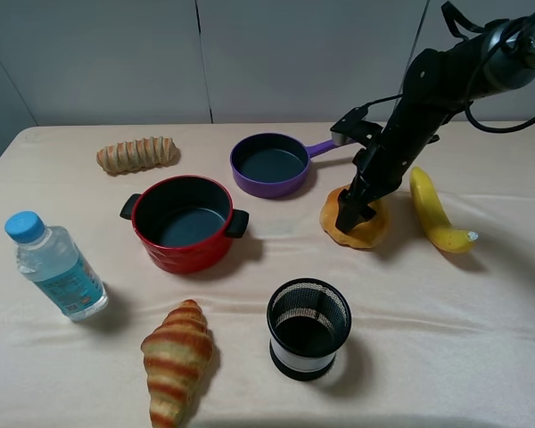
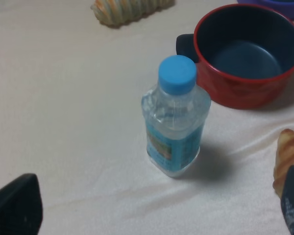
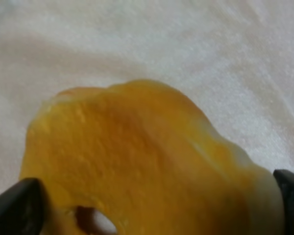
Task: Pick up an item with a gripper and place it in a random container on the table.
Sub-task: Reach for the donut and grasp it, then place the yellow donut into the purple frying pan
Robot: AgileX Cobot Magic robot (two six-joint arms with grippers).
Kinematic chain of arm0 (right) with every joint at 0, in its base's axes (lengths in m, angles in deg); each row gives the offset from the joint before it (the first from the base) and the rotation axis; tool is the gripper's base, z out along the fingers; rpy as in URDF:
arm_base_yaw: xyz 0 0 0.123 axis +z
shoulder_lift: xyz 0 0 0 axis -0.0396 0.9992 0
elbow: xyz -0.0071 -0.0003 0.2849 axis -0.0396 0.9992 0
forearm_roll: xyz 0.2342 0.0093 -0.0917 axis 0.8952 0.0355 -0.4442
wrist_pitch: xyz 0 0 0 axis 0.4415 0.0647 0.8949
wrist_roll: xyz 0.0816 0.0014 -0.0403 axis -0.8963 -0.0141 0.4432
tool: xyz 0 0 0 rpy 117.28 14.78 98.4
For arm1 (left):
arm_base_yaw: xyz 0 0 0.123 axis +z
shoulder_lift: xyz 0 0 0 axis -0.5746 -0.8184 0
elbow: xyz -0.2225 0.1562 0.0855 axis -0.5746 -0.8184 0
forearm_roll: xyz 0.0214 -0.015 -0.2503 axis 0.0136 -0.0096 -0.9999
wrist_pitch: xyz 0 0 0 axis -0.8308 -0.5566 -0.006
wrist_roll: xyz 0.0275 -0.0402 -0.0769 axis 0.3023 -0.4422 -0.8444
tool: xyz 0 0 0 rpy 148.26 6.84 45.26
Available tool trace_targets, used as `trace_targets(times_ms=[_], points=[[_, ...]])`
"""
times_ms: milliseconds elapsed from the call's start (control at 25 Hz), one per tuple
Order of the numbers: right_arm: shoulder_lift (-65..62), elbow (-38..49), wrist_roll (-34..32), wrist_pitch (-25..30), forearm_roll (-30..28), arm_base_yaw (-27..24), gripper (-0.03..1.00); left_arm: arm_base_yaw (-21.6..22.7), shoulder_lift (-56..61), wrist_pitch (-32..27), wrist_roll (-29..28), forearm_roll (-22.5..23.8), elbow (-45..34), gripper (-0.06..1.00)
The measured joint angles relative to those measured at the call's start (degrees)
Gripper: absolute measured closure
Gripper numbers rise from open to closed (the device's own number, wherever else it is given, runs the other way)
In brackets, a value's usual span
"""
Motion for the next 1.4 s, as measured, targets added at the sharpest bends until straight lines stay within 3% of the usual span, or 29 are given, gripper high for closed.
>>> trace_targets(times_ms=[240, 520, 1120, 1400], points=[[0.1, -0.2, -1.4, 0.0, -1.6, 0.1, 0.30, 0.0, 0.0, 0.0, 0.0, 0.0, 0.0, -0.04], [0.1, -0.2, -2.4, 0.1, -2.7, 0.1, 0.63, 0.0, 0.0, 0.0, 0.0, 0.0, 0.0, -0.04], [-0.5, -0.3, -3.0, 0.7, -3.3, 0.1, 0.63, 0.0, 0.0, 0.0, 0.0, 0.0, 0.0, -0.04], [-1.9, -3.4, -4.9, 5.0, -4.5, 0.1, 0.63, 0.0, 0.0, 0.0, 0.0, 0.0, 0.0, -0.04]])
